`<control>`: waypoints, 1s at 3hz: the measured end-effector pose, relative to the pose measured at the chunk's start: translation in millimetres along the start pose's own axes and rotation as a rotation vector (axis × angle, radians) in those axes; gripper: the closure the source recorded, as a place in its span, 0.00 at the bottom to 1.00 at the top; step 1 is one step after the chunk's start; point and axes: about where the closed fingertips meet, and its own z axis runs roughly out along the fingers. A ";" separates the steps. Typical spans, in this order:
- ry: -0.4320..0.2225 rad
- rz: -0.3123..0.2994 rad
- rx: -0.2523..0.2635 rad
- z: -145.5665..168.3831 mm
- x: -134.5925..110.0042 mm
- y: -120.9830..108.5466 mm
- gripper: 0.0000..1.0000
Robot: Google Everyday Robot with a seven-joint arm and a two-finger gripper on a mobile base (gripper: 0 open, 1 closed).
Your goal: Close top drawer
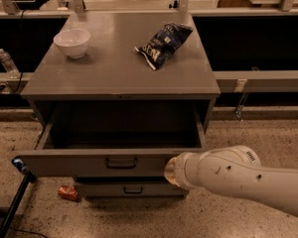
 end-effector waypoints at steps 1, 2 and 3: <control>0.012 -0.017 0.014 13.5 7.7 -16.5 1.00; -0.003 -0.031 0.000 38.7 10.8 -31.5 1.00; -0.018 -0.042 -0.009 53.8 13.3 -40.9 1.00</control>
Offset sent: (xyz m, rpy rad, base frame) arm 0.0719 0.0006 -0.0371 -0.0048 0.0093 0.0682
